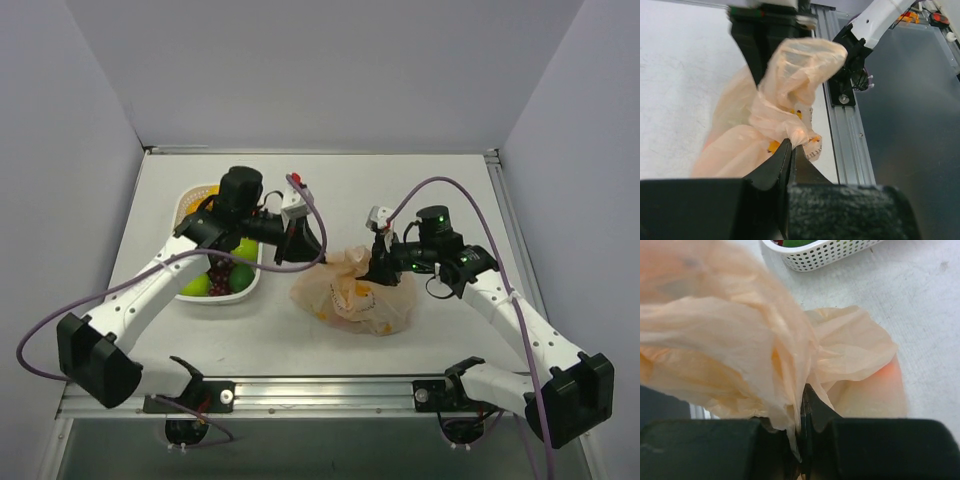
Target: Place the fake fruits into the plastic bag and tie a complex knot
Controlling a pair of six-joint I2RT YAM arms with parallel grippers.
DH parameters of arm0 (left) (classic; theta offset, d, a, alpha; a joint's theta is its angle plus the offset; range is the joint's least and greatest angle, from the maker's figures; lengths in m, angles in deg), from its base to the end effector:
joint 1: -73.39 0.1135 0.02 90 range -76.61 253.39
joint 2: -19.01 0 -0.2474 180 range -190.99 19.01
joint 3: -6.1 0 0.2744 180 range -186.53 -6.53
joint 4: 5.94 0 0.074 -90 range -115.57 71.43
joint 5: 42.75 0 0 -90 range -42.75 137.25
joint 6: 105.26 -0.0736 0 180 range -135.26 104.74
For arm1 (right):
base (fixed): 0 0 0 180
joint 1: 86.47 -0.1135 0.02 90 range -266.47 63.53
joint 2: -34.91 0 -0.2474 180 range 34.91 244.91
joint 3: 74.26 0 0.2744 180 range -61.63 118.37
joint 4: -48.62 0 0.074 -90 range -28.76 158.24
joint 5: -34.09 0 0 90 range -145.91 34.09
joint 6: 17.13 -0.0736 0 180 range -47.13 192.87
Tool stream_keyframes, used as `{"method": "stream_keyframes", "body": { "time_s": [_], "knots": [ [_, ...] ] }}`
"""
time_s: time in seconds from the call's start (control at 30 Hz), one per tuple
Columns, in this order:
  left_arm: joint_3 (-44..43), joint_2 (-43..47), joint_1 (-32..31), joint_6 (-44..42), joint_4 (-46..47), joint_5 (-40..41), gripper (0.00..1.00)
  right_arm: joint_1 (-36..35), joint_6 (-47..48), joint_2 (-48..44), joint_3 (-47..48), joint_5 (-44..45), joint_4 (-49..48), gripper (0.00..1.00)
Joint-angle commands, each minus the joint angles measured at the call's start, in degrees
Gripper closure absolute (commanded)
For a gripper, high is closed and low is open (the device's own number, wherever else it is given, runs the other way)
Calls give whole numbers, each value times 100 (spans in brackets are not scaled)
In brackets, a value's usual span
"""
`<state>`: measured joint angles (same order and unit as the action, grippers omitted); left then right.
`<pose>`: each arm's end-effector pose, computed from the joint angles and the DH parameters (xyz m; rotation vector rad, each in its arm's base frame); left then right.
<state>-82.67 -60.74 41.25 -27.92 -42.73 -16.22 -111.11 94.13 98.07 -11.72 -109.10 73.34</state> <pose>0.2542 -0.2375 0.3502 1.3651 1.4705 -1.3377 0.2385 0.1742 0.2807 -1.2640 1.4783 0.9625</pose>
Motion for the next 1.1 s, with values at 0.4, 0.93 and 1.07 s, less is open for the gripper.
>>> {"method": "stream_keyframes", "body": {
  "time_s": [0.4,0.93,1.07],
  "knots": [
    [2446,788,-2041,1846,2258,3847,100,3,-4497,-251,-438,846,-1464,100],
    [2560,170,-1549,1549,3085,4535,100,197,-5034,-594,-1001,125,-1727,100],
    [2455,-49,-1759,1372,2751,4510,100,197,-5324,-541,-1080,72,-2246,100]
  ]
}}
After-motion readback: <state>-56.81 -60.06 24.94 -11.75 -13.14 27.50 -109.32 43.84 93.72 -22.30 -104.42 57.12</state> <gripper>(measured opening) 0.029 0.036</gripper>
